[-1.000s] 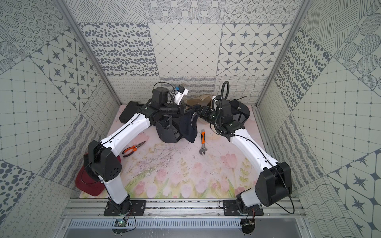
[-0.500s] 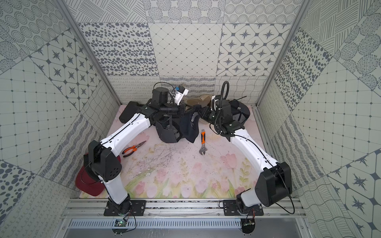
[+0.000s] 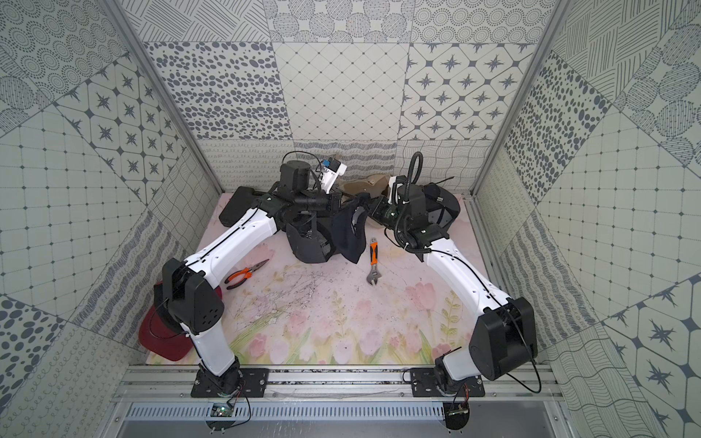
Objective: Open the adjustable buckle of the baseball cap
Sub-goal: Open the adjustable buckle on the baseball cap.
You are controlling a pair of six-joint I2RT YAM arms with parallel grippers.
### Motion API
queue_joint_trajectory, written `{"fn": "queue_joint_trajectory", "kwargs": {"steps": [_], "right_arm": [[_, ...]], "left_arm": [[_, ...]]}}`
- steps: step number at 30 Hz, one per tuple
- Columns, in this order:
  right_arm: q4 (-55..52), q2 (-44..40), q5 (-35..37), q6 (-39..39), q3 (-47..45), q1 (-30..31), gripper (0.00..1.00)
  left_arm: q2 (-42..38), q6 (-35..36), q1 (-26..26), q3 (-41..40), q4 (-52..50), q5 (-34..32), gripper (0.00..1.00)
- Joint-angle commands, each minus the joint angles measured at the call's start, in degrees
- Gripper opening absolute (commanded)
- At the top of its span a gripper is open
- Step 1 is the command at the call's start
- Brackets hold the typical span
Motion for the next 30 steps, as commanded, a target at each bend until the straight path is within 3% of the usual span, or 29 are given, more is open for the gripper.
{"fn": "queue_joint_trajectory", "kwargs": {"steps": [1,5,12,26,27,28,29,30], "right_arm": [[3.5,0.0,-1.1,1.7,-1.1,0.3,0.13],[4.1,-0.4,-1.2,2.3,-2.2,0.3,0.0],[10.3,-2.8,-2.2,3.6,-8.4,0.6,0.0],[10.4,-9.7,-0.6,1.2,-16.3,3.6,0.0],[10.5,-10.1,-0.6,0.7,-16.4,3.6,0.14],[10.8,-10.7,-0.2,0.1,-16.4,3.6,0.43],[11.2,-11.5,0.6,-0.8,-16.9,3.6,0.61],[11.8,-12.8,1.9,-1.5,-17.7,3.6,0.66]], "left_arm": [[-0.1,1.6,-0.2,1.1,4.1,0.6,0.0],[0.1,0.9,-0.1,1.3,4.7,-0.4,0.0],[1.2,-1.3,0.2,2.6,5.9,-3.2,0.0],[2.5,-3.9,0.2,3.5,10.2,-4.6,0.0],[2.5,-4.0,0.3,3.6,10.1,-4.4,0.0],[2.6,-4.1,0.3,3.8,10.1,-4.3,0.0],[2.8,-4.3,0.3,4.1,10.0,-4.0,0.0],[2.9,-4.5,0.3,4.1,10.0,-3.8,0.0]]}}
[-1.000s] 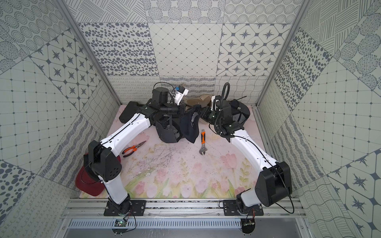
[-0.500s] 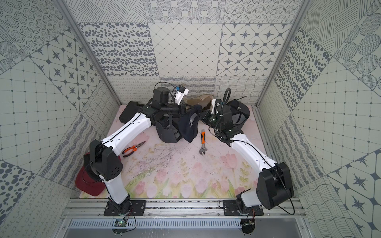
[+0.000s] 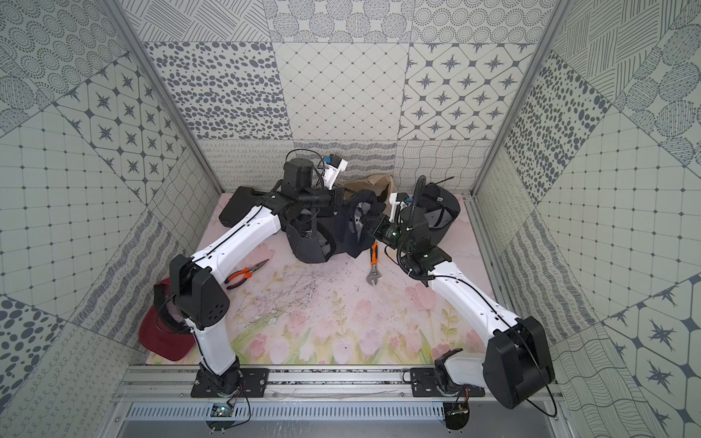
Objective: Open the adjustable buckle of the baseball cap
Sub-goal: Open the adjustable buckle on the baseball cap, then adjust the baseball cap.
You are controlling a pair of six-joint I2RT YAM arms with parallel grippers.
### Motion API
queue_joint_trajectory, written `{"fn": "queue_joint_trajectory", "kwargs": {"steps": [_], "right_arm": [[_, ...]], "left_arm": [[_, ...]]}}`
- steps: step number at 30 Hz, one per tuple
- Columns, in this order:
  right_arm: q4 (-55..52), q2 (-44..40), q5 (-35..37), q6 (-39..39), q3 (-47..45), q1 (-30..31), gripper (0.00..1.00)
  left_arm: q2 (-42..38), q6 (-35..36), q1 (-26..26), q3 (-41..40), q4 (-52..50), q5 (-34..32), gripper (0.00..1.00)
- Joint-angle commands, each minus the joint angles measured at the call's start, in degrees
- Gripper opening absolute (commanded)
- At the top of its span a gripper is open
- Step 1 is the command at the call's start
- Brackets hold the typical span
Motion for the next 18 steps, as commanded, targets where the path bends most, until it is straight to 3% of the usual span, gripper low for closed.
{"fn": "queue_joint_trajectory", "kwargs": {"steps": [1,5,12,18], "right_arm": [[1.7,-4.1,2.8,-3.4,-2.9,0.5,0.7],[8.0,-7.8,3.2,-8.4,-8.4,0.2,0.77],[15.1,-8.9,-10.7,-16.0,-11.7,-3.3,0.75],[19.5,-7.9,-22.7,-17.3,-13.0,-7.9,0.74]], "left_arm": [[0.3,-1.3,0.1,1.2,8.1,-0.6,0.0],[0.4,-2.2,0.1,1.4,7.9,-0.6,0.0],[1.1,-5.5,0.1,3.9,5.6,0.9,0.0],[1.5,-5.6,0.2,3.7,8.1,9.5,0.0]]}}
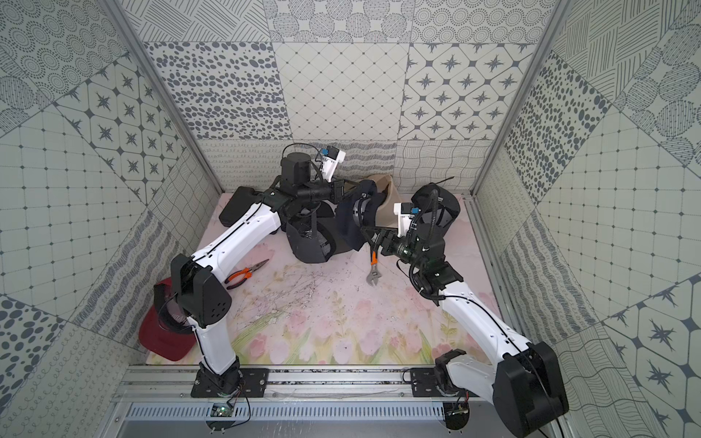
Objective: Open the adjustable buckle of the baseball cap
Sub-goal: Adjust the baseball cap.
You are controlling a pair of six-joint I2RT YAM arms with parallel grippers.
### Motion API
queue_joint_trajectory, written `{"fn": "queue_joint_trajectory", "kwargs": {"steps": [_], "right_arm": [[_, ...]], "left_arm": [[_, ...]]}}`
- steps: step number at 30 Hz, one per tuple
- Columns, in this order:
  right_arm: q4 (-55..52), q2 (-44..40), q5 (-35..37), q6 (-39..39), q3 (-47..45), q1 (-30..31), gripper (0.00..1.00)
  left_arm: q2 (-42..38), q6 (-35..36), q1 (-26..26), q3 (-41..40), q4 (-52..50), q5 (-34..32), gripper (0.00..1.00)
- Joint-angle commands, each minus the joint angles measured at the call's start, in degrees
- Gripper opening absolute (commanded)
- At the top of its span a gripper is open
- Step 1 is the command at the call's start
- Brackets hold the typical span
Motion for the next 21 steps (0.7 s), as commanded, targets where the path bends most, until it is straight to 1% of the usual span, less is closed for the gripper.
{"fn": "queue_joint_trajectory", "kwargs": {"steps": [1,5,9,11,16,18,21], "right_arm": [[9.1,0.6,-11.1,-2.4,-1.0,-2.6,0.74],[11.2,4.4,-18.4,-3.7,0.5,-4.6,0.73],[13.0,7.6,-24.0,-6.4,1.9,-5.1,0.73],[15.3,8.6,-25.1,-7.4,1.8,-5.1,0.72],[16.4,11.1,-26.1,-8.5,3.3,-5.3,0.67],[17.5,11.5,-25.9,-8.3,3.3,-5.6,0.65],[17.7,11.3,-24.3,-8.1,3.4,-6.7,0.66]], "left_arm": [[0.2,-2.0,0.2,0.6,6.1,8.8,0.0],[0.7,-5.2,0.1,0.8,10.3,13.1,0.0],[1.8,-8.1,0.1,2.0,11.1,15.0,0.0],[1.9,-8.7,0.1,2.1,11.1,15.4,0.0],[2.1,-9.3,0.1,2.0,11.1,15.7,0.0],[2.1,-9.3,0.1,1.8,11.0,16.0,0.0],[1.9,-8.6,0.2,1.7,10.2,16.0,0.0]]}}
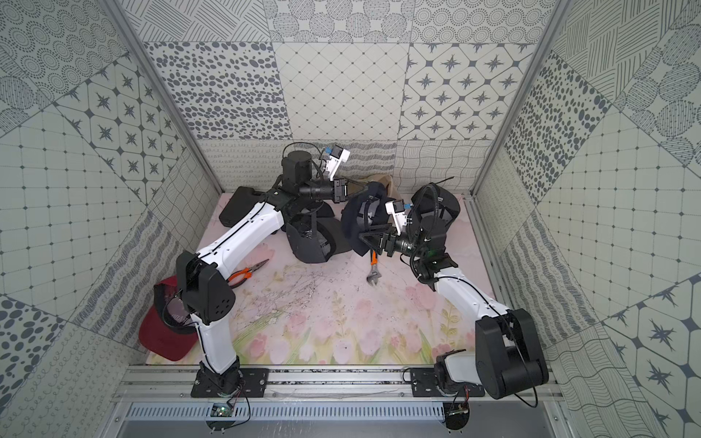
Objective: Open the adjustable buckle of the baseball cap
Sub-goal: Adjust the baseball cap.
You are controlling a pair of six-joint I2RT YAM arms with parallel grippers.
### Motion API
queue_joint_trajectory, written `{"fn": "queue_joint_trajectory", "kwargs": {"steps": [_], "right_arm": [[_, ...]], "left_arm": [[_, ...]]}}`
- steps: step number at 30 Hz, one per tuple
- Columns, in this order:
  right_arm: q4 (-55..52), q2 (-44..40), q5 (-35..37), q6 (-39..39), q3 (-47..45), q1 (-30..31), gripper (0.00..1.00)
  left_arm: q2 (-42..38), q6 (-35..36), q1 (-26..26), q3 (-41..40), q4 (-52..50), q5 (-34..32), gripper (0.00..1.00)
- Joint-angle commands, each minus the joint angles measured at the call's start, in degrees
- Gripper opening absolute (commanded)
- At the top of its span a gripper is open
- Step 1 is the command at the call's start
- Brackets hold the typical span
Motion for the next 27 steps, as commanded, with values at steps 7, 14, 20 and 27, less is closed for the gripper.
{"fn": "queue_joint_trajectory", "kwargs": {"steps": [7,14,20,27], "right_arm": [[4.0,-0.4,-0.2,-1.9,3.2,-4.1,0.65],[7.3,3.0,-3.4,-3.9,5.5,-5.0,0.54],[7.8,5.5,-3.4,-3.6,8.5,-5.0,0.39],[11.9,8.7,-5.8,-0.8,11.0,-5.0,0.41]], "left_arm": [[0.1,2.8,0.0,1.9,0.6,3.3,0.0],[0.7,3.1,-0.3,2.7,0.2,5.3,0.0],[1.5,4.7,-0.6,4.4,-2.3,6.4,0.0],[1.9,4.8,-0.7,4.9,-2.9,6.8,0.0]]}}
